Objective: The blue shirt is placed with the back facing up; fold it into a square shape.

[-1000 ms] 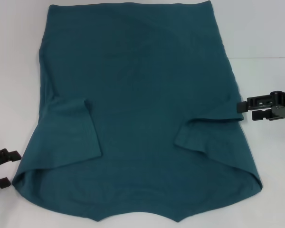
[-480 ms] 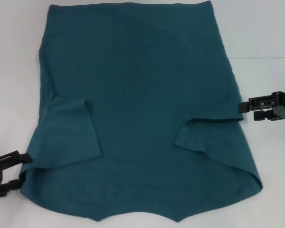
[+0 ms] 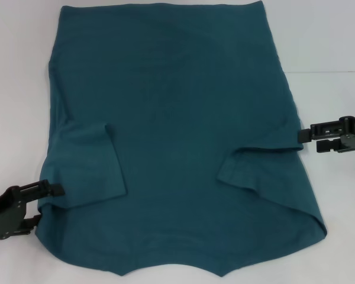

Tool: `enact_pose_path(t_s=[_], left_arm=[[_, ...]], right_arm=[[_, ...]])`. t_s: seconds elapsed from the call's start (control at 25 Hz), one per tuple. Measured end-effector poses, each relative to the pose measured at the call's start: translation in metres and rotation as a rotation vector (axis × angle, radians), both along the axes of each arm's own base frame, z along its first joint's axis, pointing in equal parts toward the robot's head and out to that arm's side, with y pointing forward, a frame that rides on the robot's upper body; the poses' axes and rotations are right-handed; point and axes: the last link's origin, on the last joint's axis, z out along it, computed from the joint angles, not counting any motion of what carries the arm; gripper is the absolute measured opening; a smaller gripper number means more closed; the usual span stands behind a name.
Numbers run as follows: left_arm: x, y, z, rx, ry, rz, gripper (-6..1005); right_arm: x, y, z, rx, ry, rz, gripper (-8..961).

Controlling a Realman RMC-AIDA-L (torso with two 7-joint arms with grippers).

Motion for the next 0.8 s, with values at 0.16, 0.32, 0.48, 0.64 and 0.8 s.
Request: enact_pose_path(t_s=[0.16,0.32,0.48,0.64,0.8], left_arm=[[0.0005,0.0010,-0.0003,-0.002,0.000,0.002,935],[0.0004,0.0010,-0.0014,-0.014,0.006,0.007,927],[0.0027,0.0019,-0.0028,-0.032,0.021,-0.014,901],[0.0040,0.0029,-0.0044,-0.046,0.030,-0.021,841],[0.0039,0.0033,-0.0040,-0.044,0.032,-0.020,677]], right_arm=[[0.0011,-0.0008,0.0000,0.000,0.000,-0.002,779],[0.0026,-0.0020,0.0001,0.000,0.001,-0.006,778],[0.0030,-0.0022,0.0013,0.003,0.006,-0.008,777],[0.0036,-0.0032,0.0025,0.003,0.011,-0.008,776],[0.0037,-0.0038,0.0032,0.001,0.012,-0.006,775]])
